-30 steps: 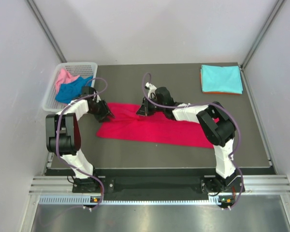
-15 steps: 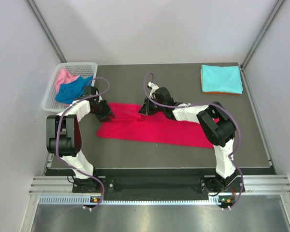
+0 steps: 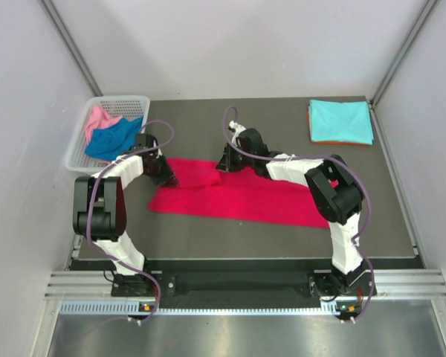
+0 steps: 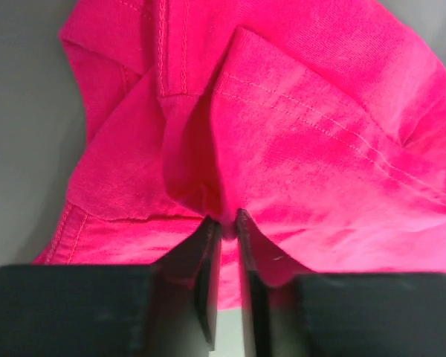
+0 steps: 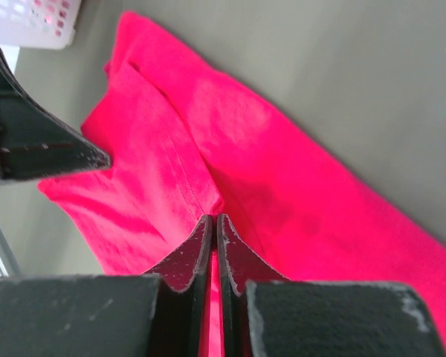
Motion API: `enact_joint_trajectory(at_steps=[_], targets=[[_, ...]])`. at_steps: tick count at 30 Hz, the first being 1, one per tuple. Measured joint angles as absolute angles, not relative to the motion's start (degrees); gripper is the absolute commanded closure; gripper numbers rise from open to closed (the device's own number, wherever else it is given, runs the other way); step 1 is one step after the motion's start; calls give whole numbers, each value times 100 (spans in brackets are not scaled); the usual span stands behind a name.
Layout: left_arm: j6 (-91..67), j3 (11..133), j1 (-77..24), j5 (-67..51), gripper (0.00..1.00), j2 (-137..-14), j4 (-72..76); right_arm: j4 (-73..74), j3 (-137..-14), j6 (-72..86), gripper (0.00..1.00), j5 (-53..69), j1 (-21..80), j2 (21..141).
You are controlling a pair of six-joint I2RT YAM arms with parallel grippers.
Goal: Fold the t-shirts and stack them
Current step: Fold the tshirt
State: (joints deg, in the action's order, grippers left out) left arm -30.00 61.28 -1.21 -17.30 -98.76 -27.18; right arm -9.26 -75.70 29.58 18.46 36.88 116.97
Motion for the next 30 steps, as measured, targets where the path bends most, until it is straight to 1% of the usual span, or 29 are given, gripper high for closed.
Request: enact_joint_trajectory(at_steps=[1,3,7,8,11,18,21,27,30], targets=[[-2991,6128,-128,-1706,92,-9876,-2720,-908,-7629,2947,98,1846,3680,11703],[-2982,6128,-137,-1662,99,-9876,-2731,-849,-7767,2910,96,1848,3664,11745],[-2963,6130,-137,-1549,100,-9876,-2775,-698,-7955,2853,89,1855,3658,11843],[-2961,6132,-137,-1531,100,-9876,-2790,-674,-7966,2851,83,1859,3658,11852],[-2941,6167,-158,-1433,100,-9876,-2849,-550,-7966,2825,71,1844,3658,11856],[-2858,6348,-287,-1055,100,-9859,-3079,71,-7948,2810,70,1514,3645,11705],[-2838,6388,-349,-928,100,-9800,-3151,469,-7848,2805,72,1251,3616,11365],[-2790,6479,-432,-626,100,-9734,-3312,880,-7255,2790,73,825,3468,10536],[-2753,6514,-473,-447,100,-9712,-3380,985,-7041,2746,73,624,3356,10407]])
